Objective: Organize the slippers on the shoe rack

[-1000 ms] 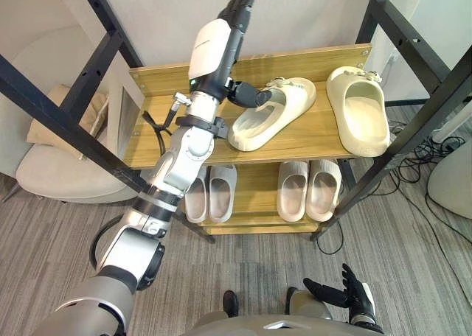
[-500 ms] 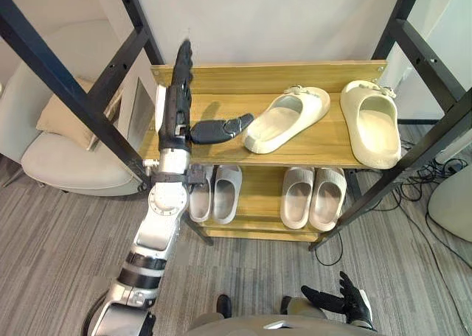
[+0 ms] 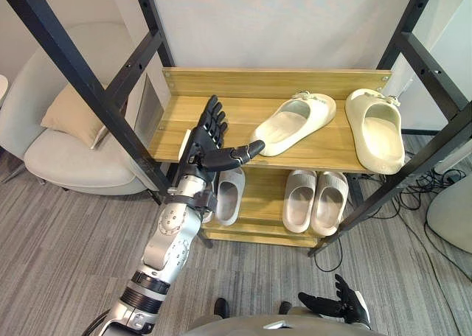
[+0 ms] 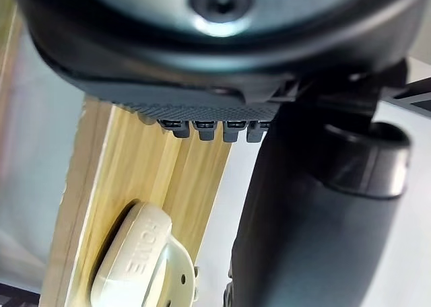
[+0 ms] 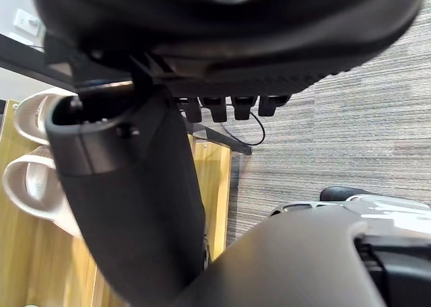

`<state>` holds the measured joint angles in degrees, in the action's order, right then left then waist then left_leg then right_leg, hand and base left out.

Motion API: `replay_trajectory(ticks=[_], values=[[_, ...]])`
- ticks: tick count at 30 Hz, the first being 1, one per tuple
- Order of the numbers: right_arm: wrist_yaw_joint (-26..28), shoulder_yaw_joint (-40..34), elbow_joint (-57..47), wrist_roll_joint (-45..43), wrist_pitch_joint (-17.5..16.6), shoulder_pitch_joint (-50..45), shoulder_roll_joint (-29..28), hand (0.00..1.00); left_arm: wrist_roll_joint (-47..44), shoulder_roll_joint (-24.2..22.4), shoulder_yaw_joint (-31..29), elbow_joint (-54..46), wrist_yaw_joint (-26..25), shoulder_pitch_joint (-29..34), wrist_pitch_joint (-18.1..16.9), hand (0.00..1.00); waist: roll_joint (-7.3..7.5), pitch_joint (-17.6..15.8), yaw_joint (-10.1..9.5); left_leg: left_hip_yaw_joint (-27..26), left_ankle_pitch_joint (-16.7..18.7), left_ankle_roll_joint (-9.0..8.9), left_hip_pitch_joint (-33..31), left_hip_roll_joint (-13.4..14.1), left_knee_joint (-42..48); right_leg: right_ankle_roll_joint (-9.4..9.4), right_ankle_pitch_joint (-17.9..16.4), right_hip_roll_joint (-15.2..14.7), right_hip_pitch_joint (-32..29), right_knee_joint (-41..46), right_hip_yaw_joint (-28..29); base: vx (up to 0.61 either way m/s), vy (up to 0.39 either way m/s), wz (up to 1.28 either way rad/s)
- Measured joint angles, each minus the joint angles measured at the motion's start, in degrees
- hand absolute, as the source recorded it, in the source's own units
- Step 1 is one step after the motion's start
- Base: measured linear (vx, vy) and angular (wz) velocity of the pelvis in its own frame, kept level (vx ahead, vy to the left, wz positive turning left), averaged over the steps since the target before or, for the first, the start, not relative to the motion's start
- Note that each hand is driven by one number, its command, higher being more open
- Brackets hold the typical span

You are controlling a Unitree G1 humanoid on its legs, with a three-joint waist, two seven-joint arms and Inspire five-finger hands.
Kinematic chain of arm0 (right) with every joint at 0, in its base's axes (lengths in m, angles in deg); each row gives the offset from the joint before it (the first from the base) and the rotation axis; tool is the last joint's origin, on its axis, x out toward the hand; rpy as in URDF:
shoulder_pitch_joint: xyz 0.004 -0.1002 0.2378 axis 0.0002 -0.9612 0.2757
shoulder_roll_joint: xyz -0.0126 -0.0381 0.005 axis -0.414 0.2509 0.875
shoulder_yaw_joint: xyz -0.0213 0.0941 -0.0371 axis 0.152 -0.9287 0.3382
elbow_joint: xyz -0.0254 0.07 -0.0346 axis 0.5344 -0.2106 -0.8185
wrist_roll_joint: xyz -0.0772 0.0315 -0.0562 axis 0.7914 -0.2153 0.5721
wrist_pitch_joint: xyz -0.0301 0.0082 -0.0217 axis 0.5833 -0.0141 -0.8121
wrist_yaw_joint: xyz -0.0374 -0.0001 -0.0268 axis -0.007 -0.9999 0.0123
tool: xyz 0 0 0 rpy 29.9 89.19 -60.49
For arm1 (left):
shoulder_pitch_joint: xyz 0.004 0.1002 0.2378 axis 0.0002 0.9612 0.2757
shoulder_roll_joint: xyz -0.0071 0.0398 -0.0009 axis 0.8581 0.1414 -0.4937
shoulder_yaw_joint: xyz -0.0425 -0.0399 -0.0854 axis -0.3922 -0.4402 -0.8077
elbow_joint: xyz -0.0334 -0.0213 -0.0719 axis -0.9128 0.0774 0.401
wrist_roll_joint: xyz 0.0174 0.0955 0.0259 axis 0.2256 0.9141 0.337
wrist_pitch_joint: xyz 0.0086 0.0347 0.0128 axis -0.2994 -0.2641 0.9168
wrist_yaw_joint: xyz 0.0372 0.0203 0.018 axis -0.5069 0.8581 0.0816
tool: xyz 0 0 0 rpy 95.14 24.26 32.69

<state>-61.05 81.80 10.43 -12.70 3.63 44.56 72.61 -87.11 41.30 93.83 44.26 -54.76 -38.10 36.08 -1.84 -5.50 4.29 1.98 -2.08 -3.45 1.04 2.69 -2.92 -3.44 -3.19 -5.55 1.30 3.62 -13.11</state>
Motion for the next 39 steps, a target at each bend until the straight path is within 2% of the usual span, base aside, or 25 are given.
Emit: replay_trajectory(ticks=[5,16,20,39], values=[[-0.1,1.6,0.5,0.0,0.0,0.1,0.9,1.00,-2.9,1.9,3.4,0.1,0.2,-1.3,0.0,1.00,-0.15,0.5,0.07,0.2,0.0,0.00,0.0,0.0,-0.3,0.01,1.0,0.5,1.1,-2.3,-0.6,0.00,0.002,0.05],[-0.2,2.7,1.2,0.0,0.2,0.7,1.5,1.00,-3.7,0.4,13.2,5.4,0.3,-10.0,0.2,1.00,-0.15,0.5,1.37,0.1,0.0,-0.01,0.7,-0.1,-1.1,-0.01,2.3,1.0,2.8,-5.4,-0.6,0.00,0.000,0.00],[-0.3,3.3,1.2,-0.2,0.4,1.1,1.7,1.00,-5.0,-1.2,14.3,7.2,-0.5,-11.9,0.2,1.00,-0.13,0.5,1.98,0.0,0.0,-0.01,0.8,0.0,-1.2,-0.03,2.5,1.0,2.9,-5.6,-0.6,0.00,0.000,0.00],[-0.7,4.0,1.2,-0.2,1.3,1.4,1.8,1.00,-9.6,-1.8,18.0,9.2,-4.1,-16.0,-0.3,1.00,0.64,0.0,1.48,-1.1,0.0,0.06,1.2,-0.3,-1.4,-0.44,3.9,0.4,3.6,-7.4,0.5,0.00,0.004,-0.01]])
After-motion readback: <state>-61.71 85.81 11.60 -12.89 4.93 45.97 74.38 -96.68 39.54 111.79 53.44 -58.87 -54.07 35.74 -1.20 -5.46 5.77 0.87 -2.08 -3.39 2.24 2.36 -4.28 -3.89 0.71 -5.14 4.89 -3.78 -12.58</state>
